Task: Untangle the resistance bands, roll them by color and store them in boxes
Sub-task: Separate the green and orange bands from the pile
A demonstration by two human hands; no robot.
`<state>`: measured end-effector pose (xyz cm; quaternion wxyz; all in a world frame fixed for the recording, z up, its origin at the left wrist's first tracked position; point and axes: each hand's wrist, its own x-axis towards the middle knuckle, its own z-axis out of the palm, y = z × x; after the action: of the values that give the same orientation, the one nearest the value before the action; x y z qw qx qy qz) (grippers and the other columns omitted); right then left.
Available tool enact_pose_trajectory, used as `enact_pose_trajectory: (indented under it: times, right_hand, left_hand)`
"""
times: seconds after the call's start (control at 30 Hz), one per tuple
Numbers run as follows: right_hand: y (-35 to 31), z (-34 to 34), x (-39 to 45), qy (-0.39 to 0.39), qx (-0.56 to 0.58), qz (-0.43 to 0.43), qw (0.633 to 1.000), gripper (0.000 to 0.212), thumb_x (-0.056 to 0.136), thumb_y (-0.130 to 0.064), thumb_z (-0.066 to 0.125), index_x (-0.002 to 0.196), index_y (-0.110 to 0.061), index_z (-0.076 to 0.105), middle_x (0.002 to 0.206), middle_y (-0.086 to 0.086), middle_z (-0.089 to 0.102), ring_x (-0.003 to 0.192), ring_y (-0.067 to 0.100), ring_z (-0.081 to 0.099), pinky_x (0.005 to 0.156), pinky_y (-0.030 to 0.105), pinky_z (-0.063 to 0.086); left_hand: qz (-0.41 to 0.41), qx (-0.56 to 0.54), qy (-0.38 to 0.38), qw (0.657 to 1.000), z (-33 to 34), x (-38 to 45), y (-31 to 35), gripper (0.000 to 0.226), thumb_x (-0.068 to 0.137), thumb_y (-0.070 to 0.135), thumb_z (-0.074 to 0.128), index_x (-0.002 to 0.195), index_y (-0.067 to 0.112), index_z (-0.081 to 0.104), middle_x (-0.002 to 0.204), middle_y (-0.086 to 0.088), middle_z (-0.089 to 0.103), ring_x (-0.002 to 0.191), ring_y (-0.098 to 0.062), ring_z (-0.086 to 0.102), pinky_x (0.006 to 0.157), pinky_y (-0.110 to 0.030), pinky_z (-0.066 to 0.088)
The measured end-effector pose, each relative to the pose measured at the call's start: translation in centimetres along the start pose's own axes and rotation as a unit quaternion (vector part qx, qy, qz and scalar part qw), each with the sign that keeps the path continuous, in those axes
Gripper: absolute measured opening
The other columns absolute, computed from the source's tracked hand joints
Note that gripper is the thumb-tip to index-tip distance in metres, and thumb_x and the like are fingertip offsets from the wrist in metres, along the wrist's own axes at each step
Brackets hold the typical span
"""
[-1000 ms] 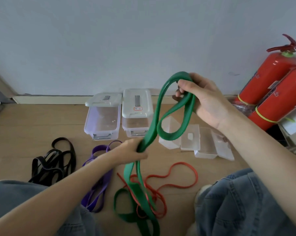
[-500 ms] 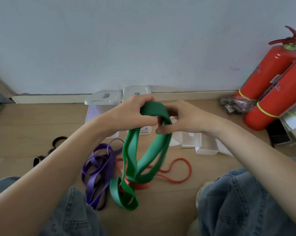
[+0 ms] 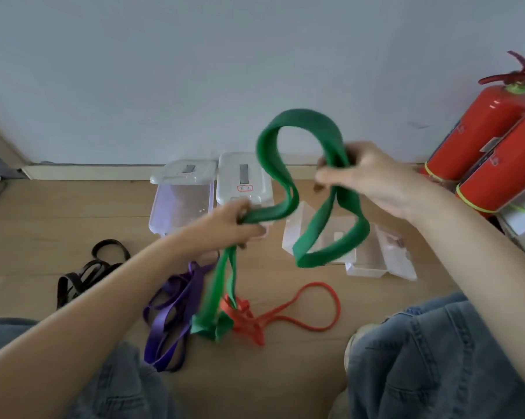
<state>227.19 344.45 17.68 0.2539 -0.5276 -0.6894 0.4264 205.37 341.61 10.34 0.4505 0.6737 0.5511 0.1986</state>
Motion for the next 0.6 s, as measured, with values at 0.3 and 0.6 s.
enact_pose_trajectory:
  times: [0.3,0.6]
  right_hand:
    - [0.3,2.7,-0.6,-0.229,-0.044,-0.016,0.972,0.091,0.061,-0.037,0.082,0.14,-0.026,0.036,0.136,-0.009,0.051,0.124,0.005,0.047,0.105,0.034,0.04]
    - [-1.7,3.5,0.2,-0.091,0.395,-0.071,0.911,0.018,0.07,0.009,0.05,0.082,-0.003,0.056,0.06,-0.001,0.057,0.056,0.008,0.055,0.065,0.019,0.051]
  left_hand:
    - [0.099,-0.11,0.021,0.989,-2.3,-1.9,5.9,0.04,0.076,-0.018,0.05,0.092,0.018,0.046,0.068,-0.003,0.058,0.047,-0.007,0.045,0.043,-0.017,0.037]
    - [0.067,-0.032,0.049,0.996,1.6,1.0,-0.1,0.018,0.08,0.003,0.062,0.091,0.015,0.056,0.085,-0.002,0.062,0.077,-0.01,0.059,0.07,-0.019,0.051]
